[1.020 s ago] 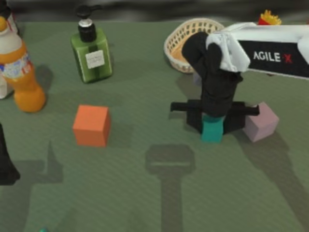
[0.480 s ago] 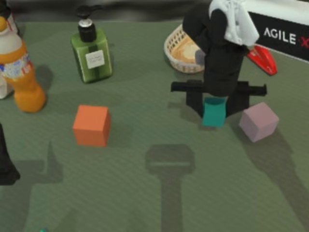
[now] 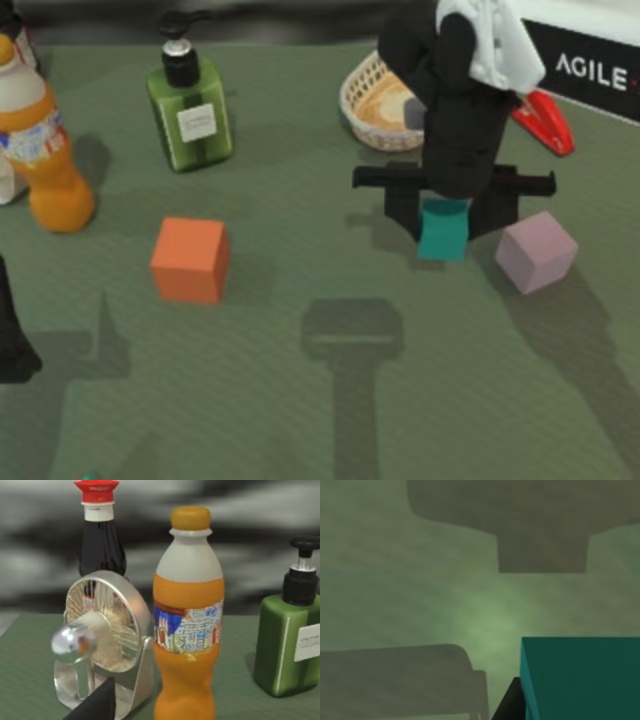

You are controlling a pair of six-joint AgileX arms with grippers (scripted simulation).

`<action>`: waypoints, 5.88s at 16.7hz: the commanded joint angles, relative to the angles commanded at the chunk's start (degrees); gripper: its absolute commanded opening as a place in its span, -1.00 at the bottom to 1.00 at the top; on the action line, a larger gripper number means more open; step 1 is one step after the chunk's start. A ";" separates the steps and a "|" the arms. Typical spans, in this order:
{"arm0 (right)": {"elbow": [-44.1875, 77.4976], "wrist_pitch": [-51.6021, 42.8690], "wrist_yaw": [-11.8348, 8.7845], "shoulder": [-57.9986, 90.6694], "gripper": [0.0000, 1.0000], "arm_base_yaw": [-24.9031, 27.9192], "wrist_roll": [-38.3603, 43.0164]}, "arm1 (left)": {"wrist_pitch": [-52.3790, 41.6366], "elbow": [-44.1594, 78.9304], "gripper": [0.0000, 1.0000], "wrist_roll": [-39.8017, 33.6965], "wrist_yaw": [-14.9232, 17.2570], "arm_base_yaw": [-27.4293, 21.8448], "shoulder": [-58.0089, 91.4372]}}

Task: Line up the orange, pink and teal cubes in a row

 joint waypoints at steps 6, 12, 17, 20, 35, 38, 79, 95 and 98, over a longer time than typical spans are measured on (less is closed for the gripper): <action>-16.81 3.33 -0.14 -12.39 -1.00 5.44 2.38 | 0.00 0.00 1.00 0.00 0.00 0.00 0.00; -24.00 5.03 -0.19 -18.62 -1.00 8.46 3.59 | 0.00 0.00 1.00 0.00 0.00 0.00 0.00; -25.50 7.23 -0.22 -17.61 -1.00 8.18 3.60 | 0.00 0.00 1.00 0.00 0.00 0.00 0.00; -29.36 13.99 -0.20 -15.28 -1.00 8.23 3.74 | 0.00 0.00 1.00 0.00 0.00 0.00 0.00; -32.99 19.75 -0.15 -12.90 0.21 8.52 3.74 | 0.00 0.00 1.00 0.00 0.00 0.00 0.00; -32.99 19.75 -0.15 -12.90 0.66 8.52 3.74 | 0.00 0.00 1.00 0.00 0.00 0.00 0.00; -6.36 -0.57 -0.85 -4.77 1.00 -12.78 -43.06 | 0.00 0.00 1.00 0.00 0.00 0.00 0.00; -15.92 16.21 -0.86 1.80 1.00 -14.03 -45.06 | 0.00 0.00 1.00 0.00 0.00 0.00 0.00; -16.31 16.74 -0.86 2.09 1.00 -14.04 -45.06 | 0.00 0.00 1.00 0.00 0.00 0.00 0.00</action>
